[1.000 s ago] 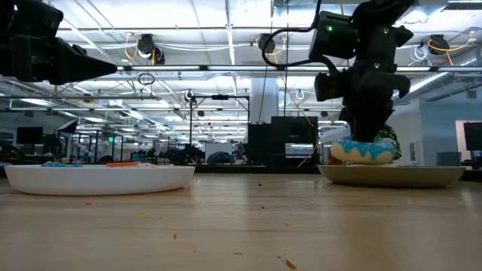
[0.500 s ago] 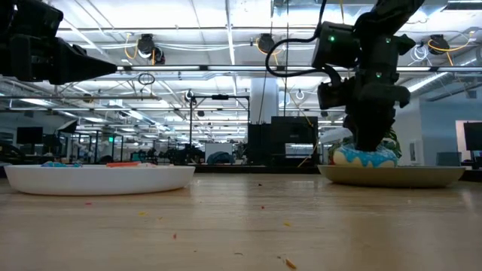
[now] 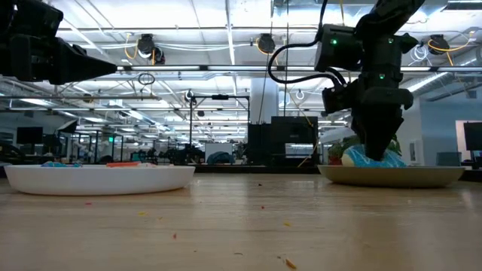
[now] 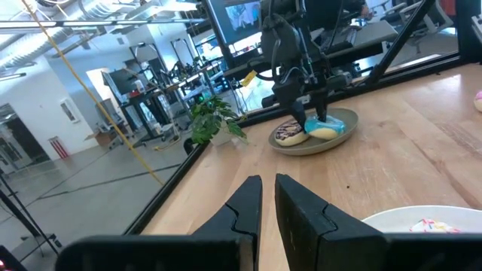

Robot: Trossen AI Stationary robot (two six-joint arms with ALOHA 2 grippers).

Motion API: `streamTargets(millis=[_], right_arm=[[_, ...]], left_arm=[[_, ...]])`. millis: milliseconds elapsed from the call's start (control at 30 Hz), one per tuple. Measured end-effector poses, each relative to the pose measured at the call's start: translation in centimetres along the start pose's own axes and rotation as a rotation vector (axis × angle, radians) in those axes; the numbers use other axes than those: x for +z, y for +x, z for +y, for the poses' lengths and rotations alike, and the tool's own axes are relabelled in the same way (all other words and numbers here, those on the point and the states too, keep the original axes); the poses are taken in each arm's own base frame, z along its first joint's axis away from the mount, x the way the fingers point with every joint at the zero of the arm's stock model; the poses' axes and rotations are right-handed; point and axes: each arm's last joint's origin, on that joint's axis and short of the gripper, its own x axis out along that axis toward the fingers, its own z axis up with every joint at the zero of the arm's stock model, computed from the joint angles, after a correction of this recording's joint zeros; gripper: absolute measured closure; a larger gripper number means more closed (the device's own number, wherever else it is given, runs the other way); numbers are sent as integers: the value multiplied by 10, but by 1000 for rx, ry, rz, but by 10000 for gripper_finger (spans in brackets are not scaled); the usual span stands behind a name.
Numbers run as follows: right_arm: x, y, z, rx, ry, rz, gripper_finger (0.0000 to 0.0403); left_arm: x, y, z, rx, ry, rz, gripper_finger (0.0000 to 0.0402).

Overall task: Pick & Place donuts
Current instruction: Put the big blue donut on the gray plate, then put the big pink donut on the gray plate

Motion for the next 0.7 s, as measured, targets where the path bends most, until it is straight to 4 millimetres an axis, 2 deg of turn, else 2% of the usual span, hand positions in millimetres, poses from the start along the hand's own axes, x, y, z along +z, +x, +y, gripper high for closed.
streamTargets(millis=[500,700], right_arm=[[1,-1,-1,-51,-64,-11,121],[6,-17,1,-51,-82,-12,94]], left_arm=[[0,0,0,0,2,0,355],[0,0,0,0,2,0,355]])
